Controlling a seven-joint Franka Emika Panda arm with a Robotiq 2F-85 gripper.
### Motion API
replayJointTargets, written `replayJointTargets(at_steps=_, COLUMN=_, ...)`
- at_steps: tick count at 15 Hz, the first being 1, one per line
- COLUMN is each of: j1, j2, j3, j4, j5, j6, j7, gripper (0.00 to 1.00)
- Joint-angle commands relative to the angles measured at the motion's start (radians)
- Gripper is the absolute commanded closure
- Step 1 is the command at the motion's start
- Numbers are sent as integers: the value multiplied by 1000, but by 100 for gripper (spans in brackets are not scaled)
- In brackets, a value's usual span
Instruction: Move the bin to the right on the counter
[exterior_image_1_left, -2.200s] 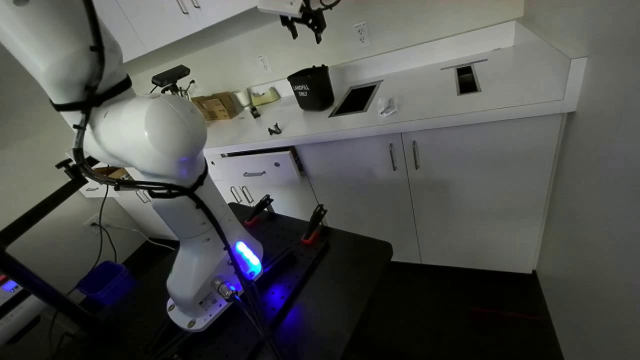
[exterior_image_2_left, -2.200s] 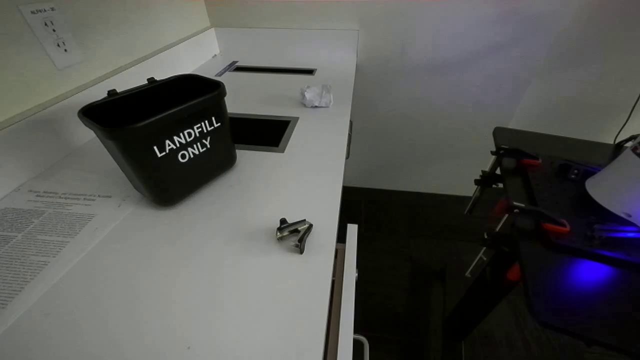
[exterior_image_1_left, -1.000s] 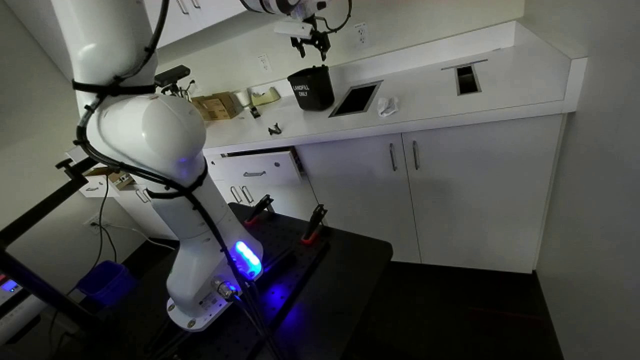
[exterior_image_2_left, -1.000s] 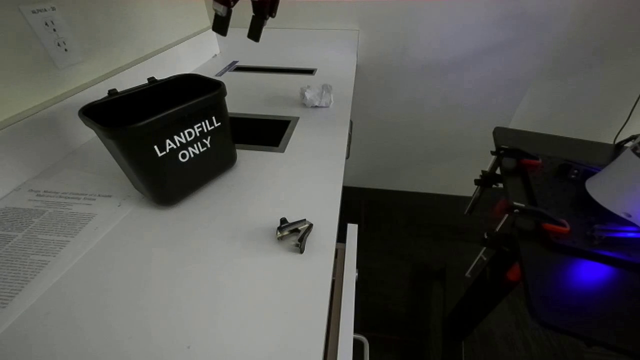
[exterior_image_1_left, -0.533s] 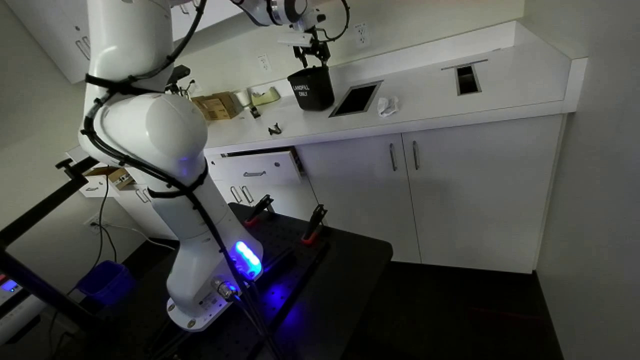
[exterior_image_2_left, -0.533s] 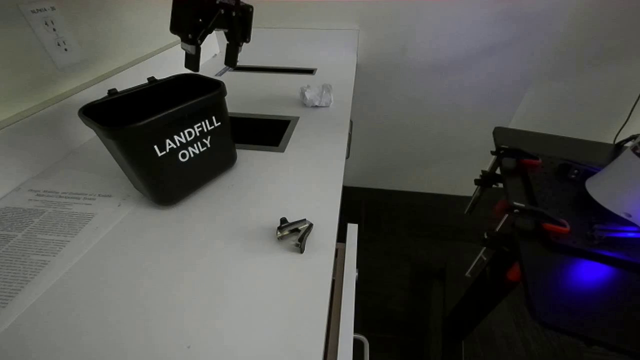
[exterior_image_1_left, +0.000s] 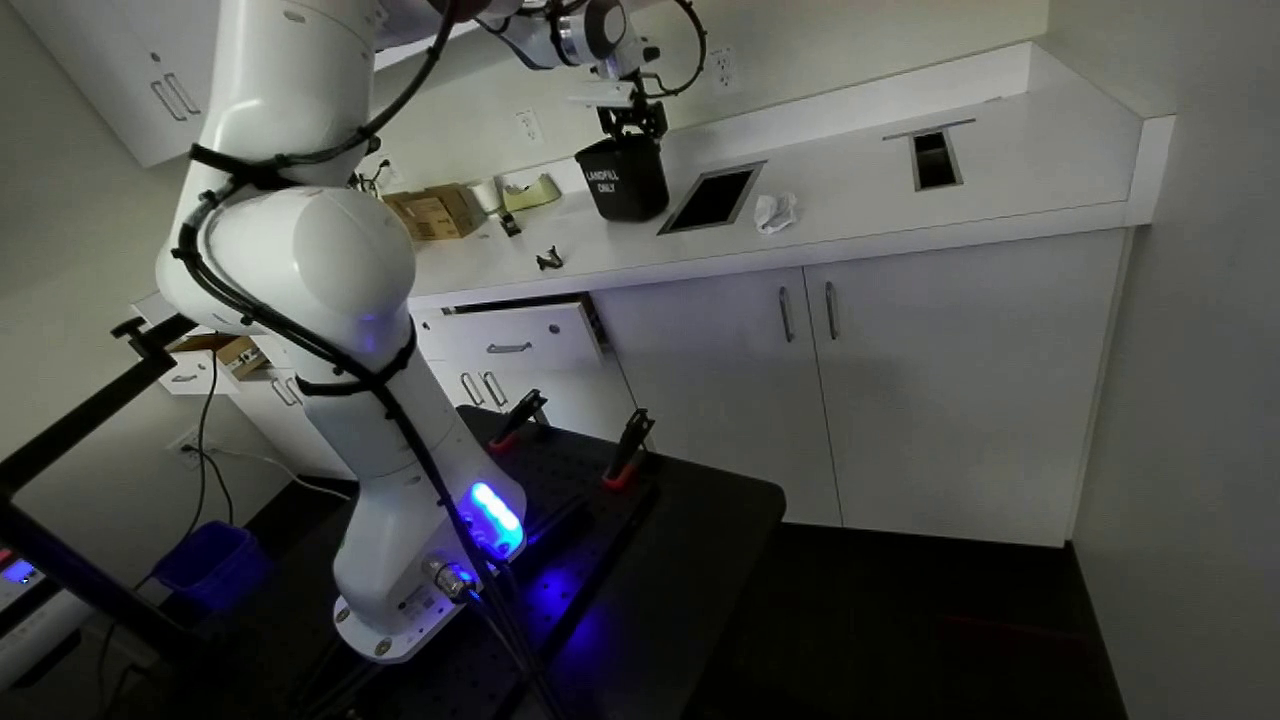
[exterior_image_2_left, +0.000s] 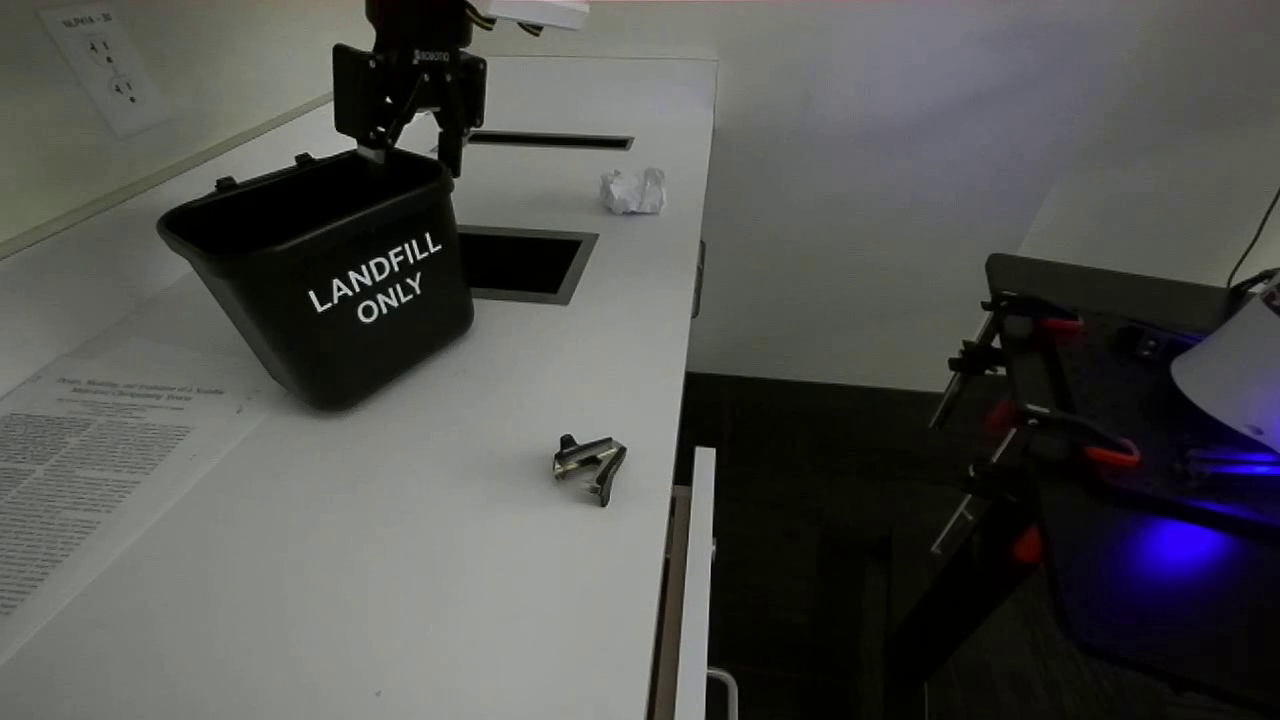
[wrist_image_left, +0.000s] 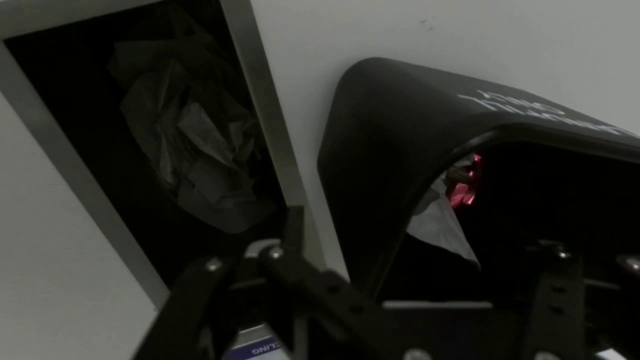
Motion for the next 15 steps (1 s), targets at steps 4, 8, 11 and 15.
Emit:
replayJointTargets(at_steps=4, j1=11, j2=53, j3=-4, j4=103, j5=-28, j6=-55, j7=24, gripper=66)
replayJointTargets(at_steps=8, j1=15, j2=65, j3=-2, j4=126, j5=-29, j6=-63, j7=20, gripper=96)
replayJointTargets(at_steps=11, j1=19, j2=68, j3=-2, j4=136, j5=-32, j6=-77, j7=18, gripper=100)
replayJointTargets(at_steps=15, j1=17, j2=27, j3=-12, j4=93, j5=-44, j6=-72, j7=18, gripper=98)
